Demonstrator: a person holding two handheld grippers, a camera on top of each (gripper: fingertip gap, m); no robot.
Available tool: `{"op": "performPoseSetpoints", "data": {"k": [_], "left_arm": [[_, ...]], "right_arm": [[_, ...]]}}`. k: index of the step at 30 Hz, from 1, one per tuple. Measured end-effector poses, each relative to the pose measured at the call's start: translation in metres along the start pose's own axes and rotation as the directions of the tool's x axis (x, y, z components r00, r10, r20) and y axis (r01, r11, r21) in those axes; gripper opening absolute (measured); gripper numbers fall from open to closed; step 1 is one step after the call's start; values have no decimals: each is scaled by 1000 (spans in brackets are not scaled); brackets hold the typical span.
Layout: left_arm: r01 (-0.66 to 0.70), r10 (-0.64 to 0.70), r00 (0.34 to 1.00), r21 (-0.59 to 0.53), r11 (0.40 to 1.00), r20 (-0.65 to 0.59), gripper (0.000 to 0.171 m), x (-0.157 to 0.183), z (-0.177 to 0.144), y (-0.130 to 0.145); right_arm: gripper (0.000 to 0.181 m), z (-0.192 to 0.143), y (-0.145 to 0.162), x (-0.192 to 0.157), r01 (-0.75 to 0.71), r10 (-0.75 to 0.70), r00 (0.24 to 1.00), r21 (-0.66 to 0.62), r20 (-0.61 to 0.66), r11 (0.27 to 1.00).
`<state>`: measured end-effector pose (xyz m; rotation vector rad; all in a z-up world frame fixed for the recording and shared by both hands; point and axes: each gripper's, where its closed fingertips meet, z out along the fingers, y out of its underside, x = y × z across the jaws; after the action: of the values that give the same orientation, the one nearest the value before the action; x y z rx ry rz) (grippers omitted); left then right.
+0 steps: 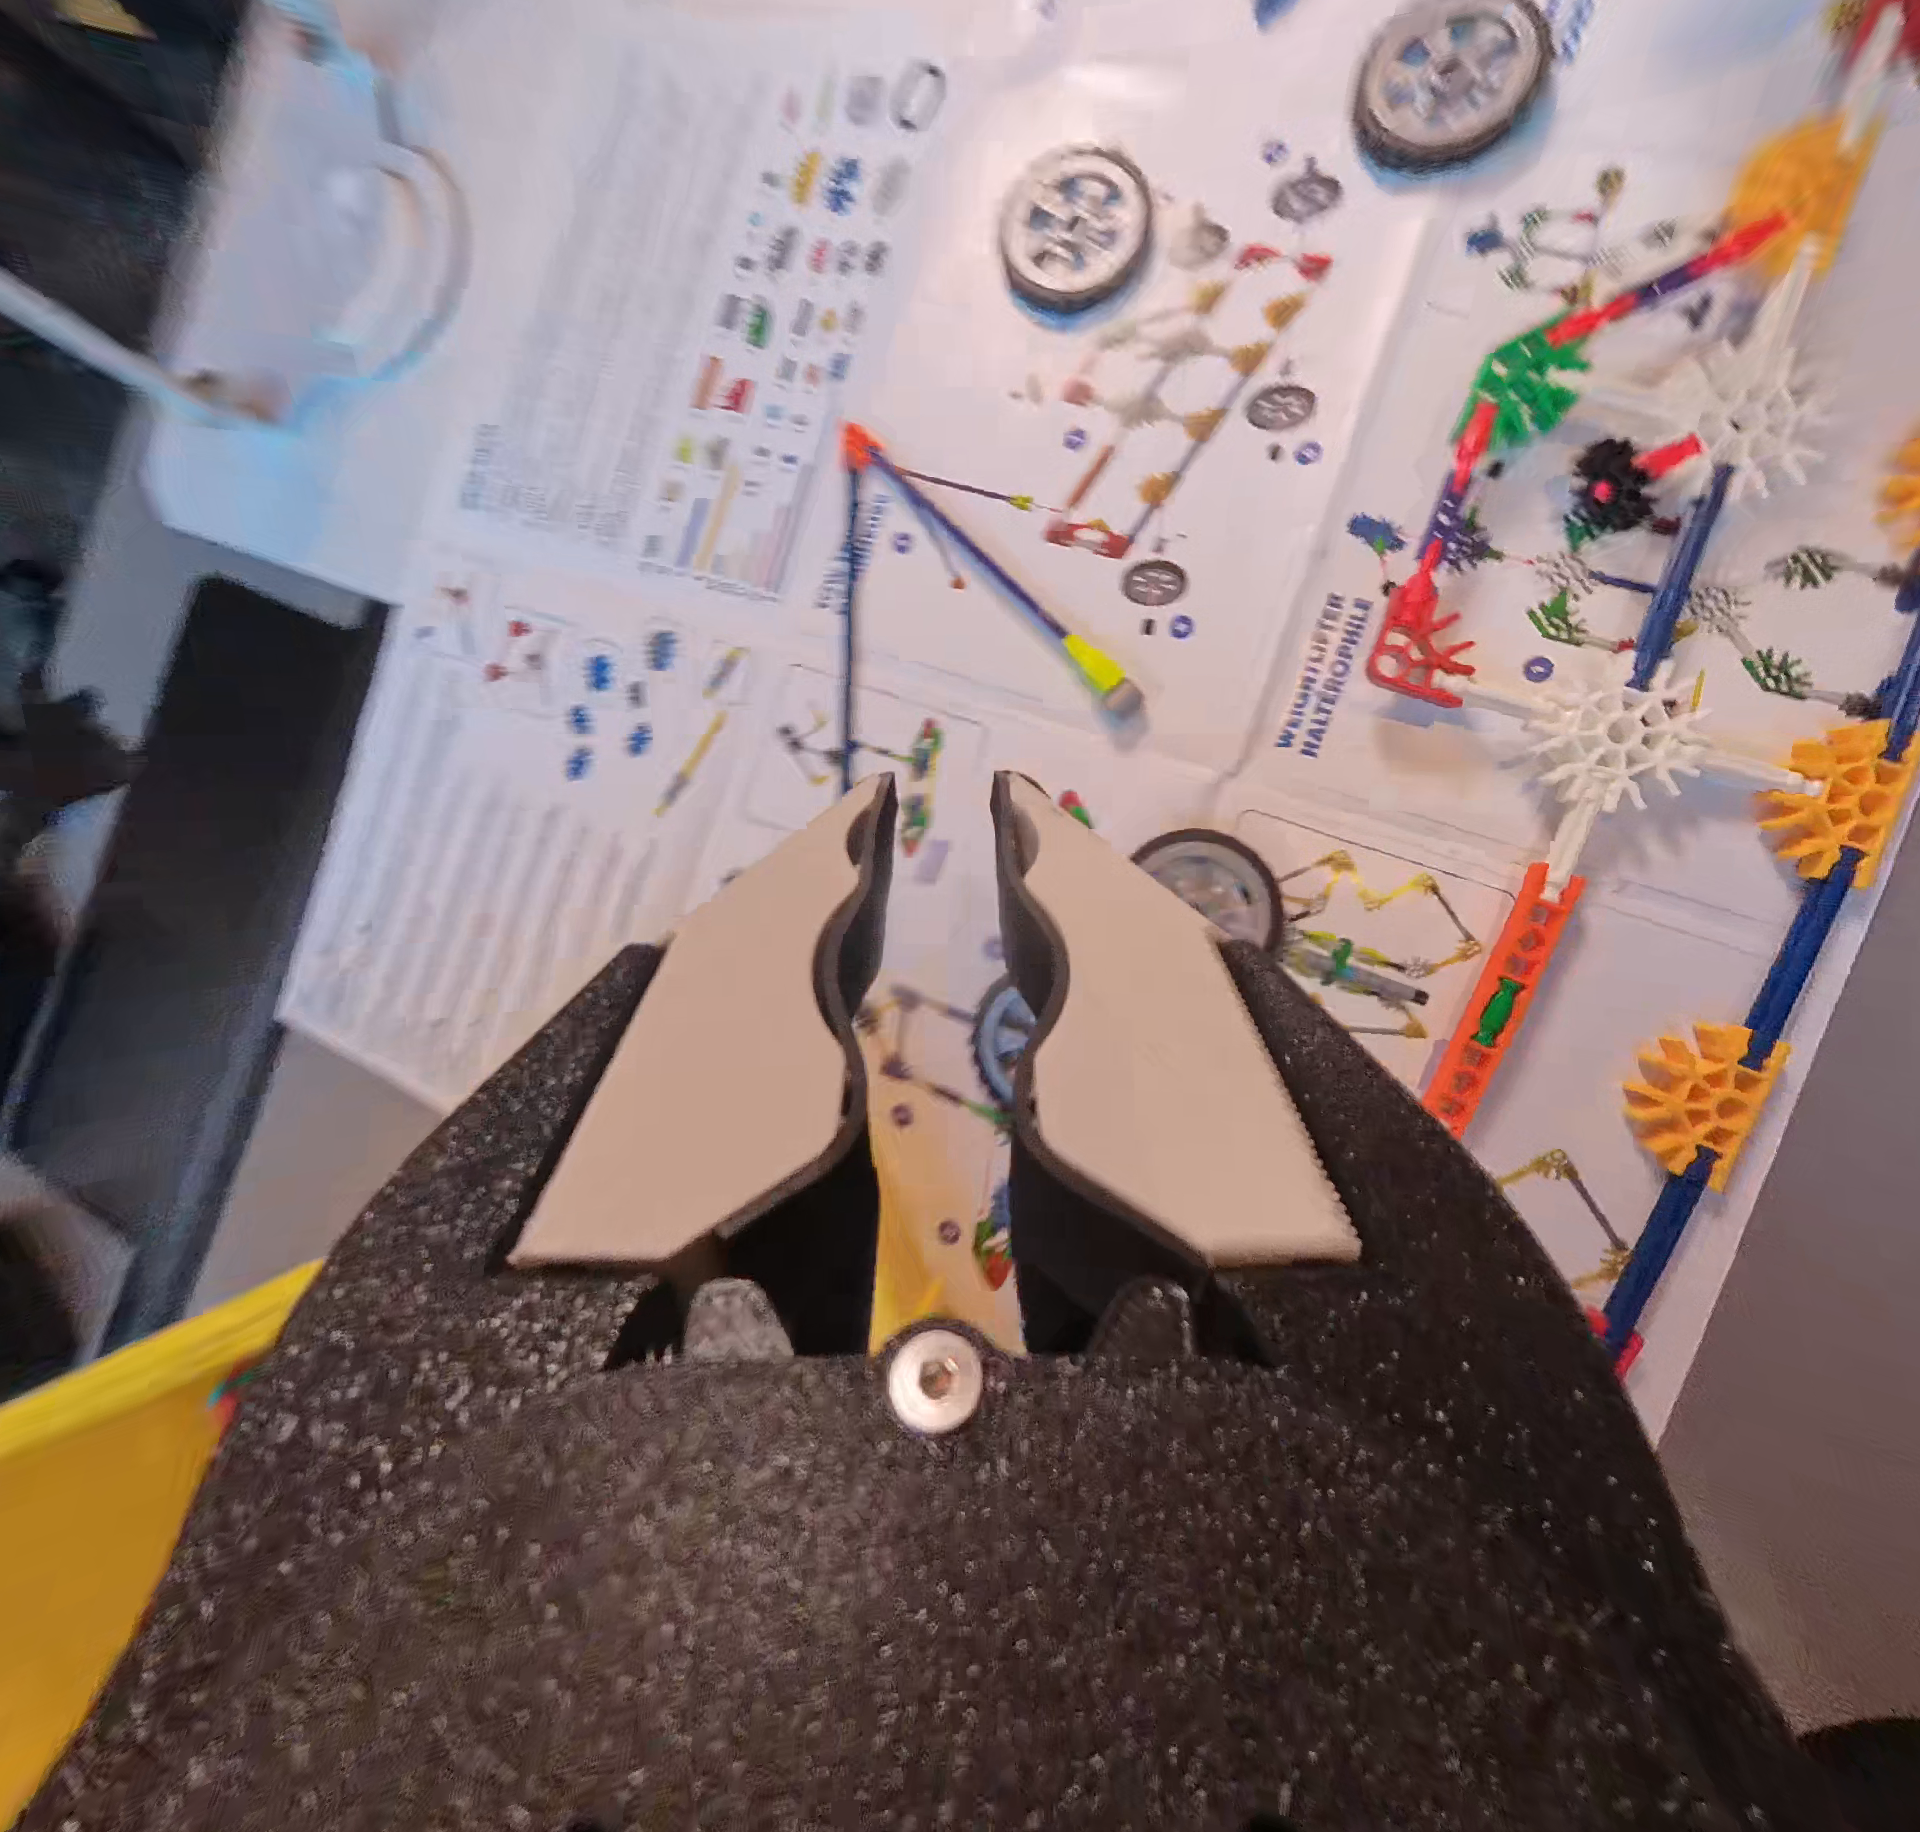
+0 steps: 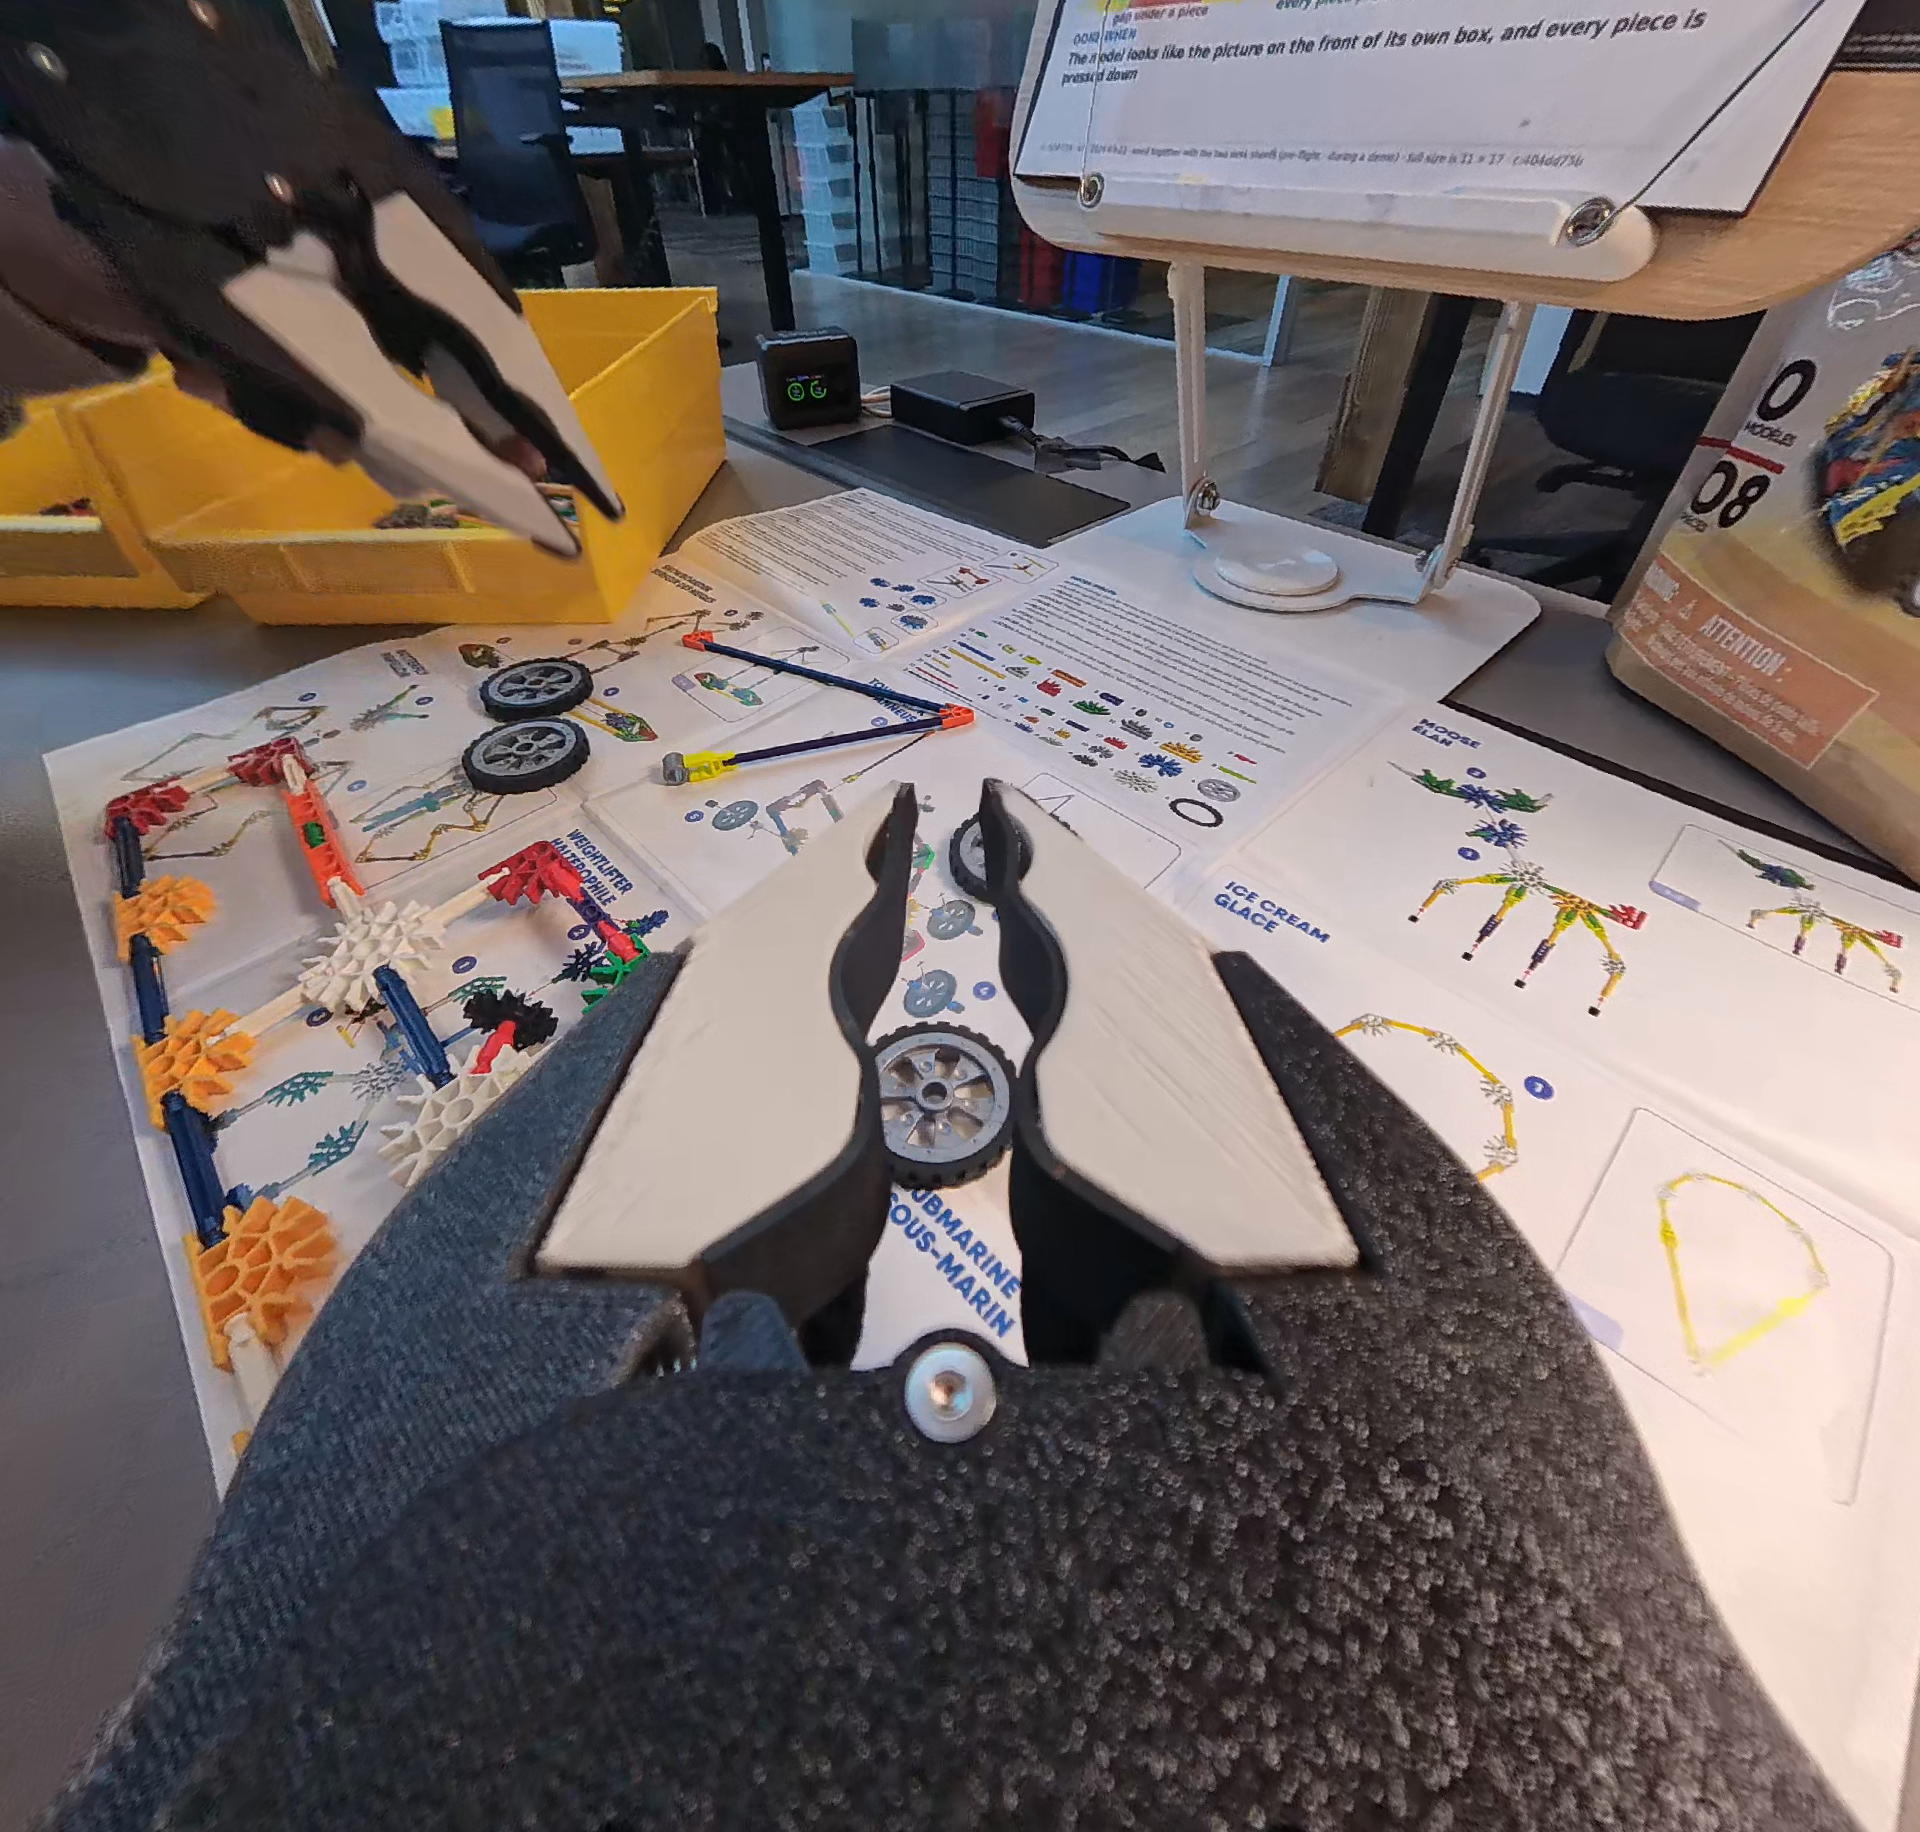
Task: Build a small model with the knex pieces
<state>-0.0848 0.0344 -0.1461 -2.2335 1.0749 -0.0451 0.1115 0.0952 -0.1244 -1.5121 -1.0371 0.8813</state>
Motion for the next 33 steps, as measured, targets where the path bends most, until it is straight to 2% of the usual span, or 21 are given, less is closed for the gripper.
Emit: {"op": "performPoseSetpoints", "data": {"k": [2,3,6,10,13,15,19,28,33], "left_arm": [[93,-98,990,57,994,97,16,-43,-44,1],[142,-147,980,45,989,132,19,-64,-62,12],[287,-256,947,-155,945,194,26,-110,-89,86],[355,-308,935,-424,833,178,20,-118,-85,188],[333,-275,943,-566,754,188,19,-115,-83,237],[333,-288,942,-606,722,174,18,-110,-83,250],[337,-306,938,-635,696,163,11,-108,-81,260],[357,-359,923,-660,661,140,7,-105,-73,269],[376,-381,914,-646,664,140,8,-105,-70,271]], "right_arm": [[11,-1,-3,1,-14,14,1000,16,2,1000],[11,-2,-6,1,-22,22,1000,27,6,999],[11,-4,-10,-1,-32,32,999,51,15,998],[11,-4,-11,-1,-21,20,1000,53,11,998],[11,-3,-9,0,-25,25,1000,52,11,998],[11,-2,-7,0,-35,34,999,46,14,998],[11,-1,-4,-1,-38,37,999,38,18,999],[11,-1,-3,-1,-34,33,999,35,19,999],[11,0,-1,-2,-33,32,999,26,23,999]]}}
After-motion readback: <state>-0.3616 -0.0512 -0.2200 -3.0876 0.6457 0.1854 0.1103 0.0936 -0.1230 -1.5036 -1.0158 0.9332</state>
